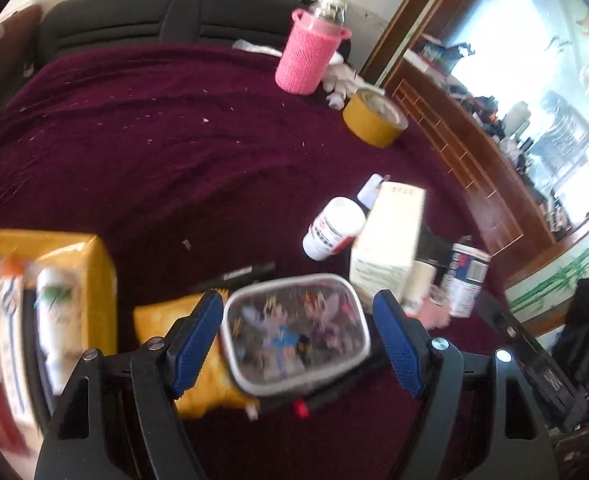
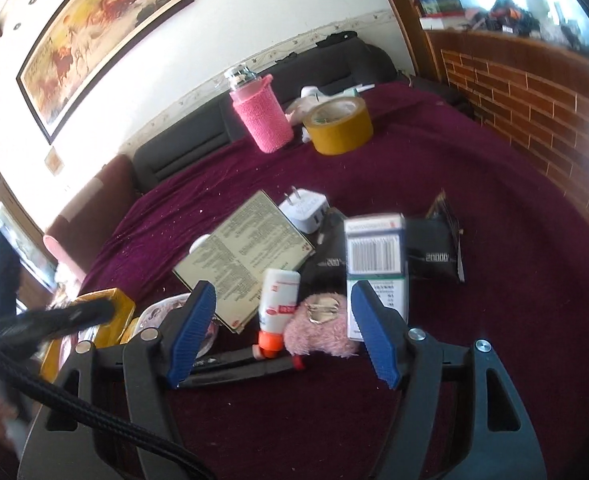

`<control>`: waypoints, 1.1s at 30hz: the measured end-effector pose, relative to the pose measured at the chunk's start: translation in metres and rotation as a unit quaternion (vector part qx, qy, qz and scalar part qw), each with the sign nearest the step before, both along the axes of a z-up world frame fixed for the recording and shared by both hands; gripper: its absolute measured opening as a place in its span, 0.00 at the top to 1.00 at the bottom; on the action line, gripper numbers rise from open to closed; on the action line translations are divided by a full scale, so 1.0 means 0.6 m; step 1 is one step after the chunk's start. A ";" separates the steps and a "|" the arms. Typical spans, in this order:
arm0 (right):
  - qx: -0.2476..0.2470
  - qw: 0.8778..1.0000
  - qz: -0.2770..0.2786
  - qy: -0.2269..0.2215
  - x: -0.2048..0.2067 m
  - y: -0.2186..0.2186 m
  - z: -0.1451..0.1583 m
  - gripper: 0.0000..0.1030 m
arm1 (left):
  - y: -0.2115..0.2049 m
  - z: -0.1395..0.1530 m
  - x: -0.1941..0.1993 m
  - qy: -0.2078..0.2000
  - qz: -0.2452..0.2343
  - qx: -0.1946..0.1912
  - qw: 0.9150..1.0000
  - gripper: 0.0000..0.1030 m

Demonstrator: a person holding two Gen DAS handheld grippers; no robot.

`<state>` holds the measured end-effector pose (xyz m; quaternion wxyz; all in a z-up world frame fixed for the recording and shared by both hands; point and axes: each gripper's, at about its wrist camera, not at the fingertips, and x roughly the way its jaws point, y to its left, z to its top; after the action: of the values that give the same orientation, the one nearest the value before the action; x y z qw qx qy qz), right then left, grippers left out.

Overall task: Organize objects
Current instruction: 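Move both grippers toward the cartoon pencil case and markers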

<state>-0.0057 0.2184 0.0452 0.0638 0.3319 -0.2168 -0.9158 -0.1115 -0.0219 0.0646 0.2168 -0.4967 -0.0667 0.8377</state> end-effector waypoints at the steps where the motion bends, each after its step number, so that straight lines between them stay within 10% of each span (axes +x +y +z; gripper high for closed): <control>1: -0.009 1.000 0.003 -0.009 -0.003 0.005 -0.004 0.33 | 0.010 -0.010 -0.012 -0.004 0.000 -0.014 1.000 0.31; 7: -0.035 0.999 0.001 -0.005 0.007 0.021 -0.002 0.32 | 0.025 -0.060 -0.020 -0.063 -0.001 -0.006 0.998 0.31; 12: -0.035 0.999 0.004 -0.007 0.010 0.018 -0.002 0.31 | 0.074 -0.063 0.079 -0.125 -0.144 0.048 0.980 0.31; 16: -0.040 0.999 -0.008 -0.005 0.013 0.030 -0.004 0.31 | 0.075 -0.050 0.144 -0.088 -0.161 0.019 0.983 0.31; 24: -0.045 0.998 -0.029 -0.015 0.013 0.043 -0.012 0.31 | -0.052 -0.015 0.144 -0.014 0.005 -0.025 1.000 0.30; 29: -0.039 0.999 -0.030 -0.017 0.013 0.041 -0.013 0.31 | -0.080 -0.029 0.114 0.024 0.066 -0.084 0.994 0.30; 33: -0.040 0.998 -0.034 -0.023 0.011 0.044 -0.017 0.31 | -0.018 -0.062 0.067 0.051 -0.013 -0.202 0.978 0.30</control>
<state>0.0010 0.2448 0.0348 0.0411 0.3426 -0.2657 -0.9002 -0.0715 -0.0326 0.0277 0.1262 -0.4877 0.1217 0.8552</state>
